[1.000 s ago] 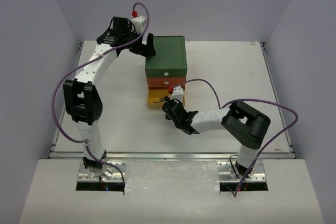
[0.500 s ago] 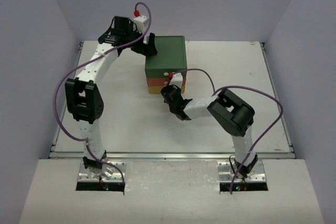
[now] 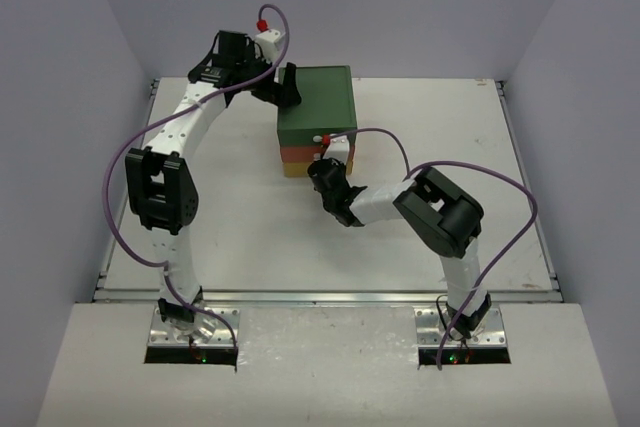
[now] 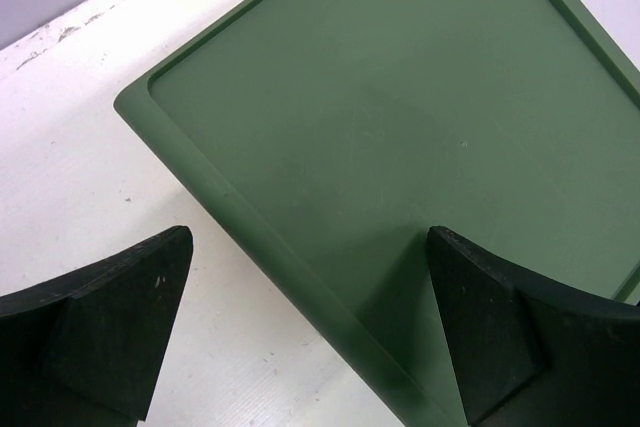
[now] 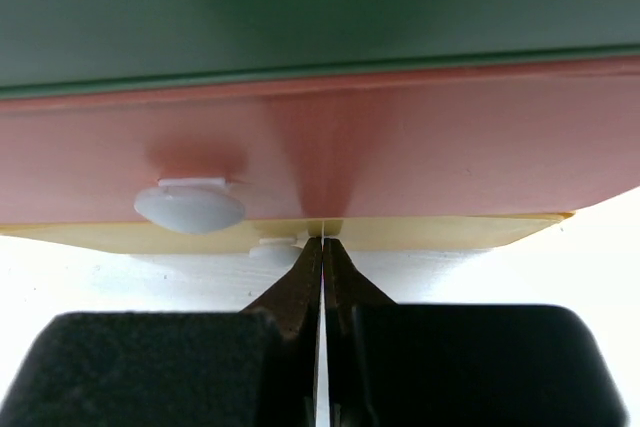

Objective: Organize the makeup

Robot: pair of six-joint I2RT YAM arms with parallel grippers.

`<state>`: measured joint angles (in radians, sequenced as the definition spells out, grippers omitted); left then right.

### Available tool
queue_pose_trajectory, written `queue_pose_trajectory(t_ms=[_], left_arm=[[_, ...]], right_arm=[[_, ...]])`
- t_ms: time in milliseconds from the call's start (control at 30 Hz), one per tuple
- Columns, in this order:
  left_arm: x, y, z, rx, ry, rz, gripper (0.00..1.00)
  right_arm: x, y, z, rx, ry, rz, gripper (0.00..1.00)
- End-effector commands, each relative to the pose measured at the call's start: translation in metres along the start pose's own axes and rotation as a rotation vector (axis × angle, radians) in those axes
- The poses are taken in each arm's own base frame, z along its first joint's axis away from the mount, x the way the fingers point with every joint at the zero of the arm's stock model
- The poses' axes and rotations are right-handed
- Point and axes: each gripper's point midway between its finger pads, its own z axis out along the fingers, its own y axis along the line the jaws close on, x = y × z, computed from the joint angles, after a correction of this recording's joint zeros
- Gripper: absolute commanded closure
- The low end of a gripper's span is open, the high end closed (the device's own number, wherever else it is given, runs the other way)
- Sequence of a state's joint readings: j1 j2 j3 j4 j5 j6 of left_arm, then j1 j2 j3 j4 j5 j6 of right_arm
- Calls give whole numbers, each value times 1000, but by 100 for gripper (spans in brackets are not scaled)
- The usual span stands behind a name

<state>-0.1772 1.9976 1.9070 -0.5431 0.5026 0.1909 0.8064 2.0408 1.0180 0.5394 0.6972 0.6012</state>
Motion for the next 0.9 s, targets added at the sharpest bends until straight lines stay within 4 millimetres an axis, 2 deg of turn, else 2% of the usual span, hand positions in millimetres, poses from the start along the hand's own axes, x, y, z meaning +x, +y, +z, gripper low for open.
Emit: queue_pose_trajectory(t_ms=[0,67,100,133,233,267,300,367,433,467,500,600,633,733,867], left_arm=[[-3,0,5,1,4,41,0],[-6,1,7,-4,-1,36,0],[-9,1,6,-2,-7,39,0],[-11,1,6,1,-10,39,0],[-19,-4,4,21,-29,48,0],[-20,-5,4,27,-32,48,0],[-21,-6,4,33,-34,50,0],[-21,-9,5,57,-36,47,0],[-20,-11,7,73,-35,44,0],[-19,-13,9,84,-33,40,0],[-20,-14,9,91,-36,38,0],[-22,-16,14,115,-45,21,0],[-25,-17,15,123,-51,19,0],[-30,-17,18,120,-59,0,0],[-41,-17,12,100,-89,18,0]], right_arm=[[-64,8,-17,-56,-162,79,100],[-67,2,-40,-75,-159,52,100],[-54,-5,-41,-68,-131,13,100],[-66,-3,-58,-93,-148,18,99],[-43,-30,-97,-118,-61,-75,97],[-44,-38,-113,-127,-38,-84,96],[-35,-42,-117,-136,-16,-97,96],[-18,-70,-145,-127,90,-106,94],[-1,-92,-159,-104,159,-129,94],[10,-116,-167,-57,218,-135,94],[26,-149,-173,51,316,-102,94],[30,-205,-181,255,389,25,94],[28,-217,-181,285,395,65,93],[16,-228,-178,283,407,95,86],[12,-244,-174,278,484,133,76]])
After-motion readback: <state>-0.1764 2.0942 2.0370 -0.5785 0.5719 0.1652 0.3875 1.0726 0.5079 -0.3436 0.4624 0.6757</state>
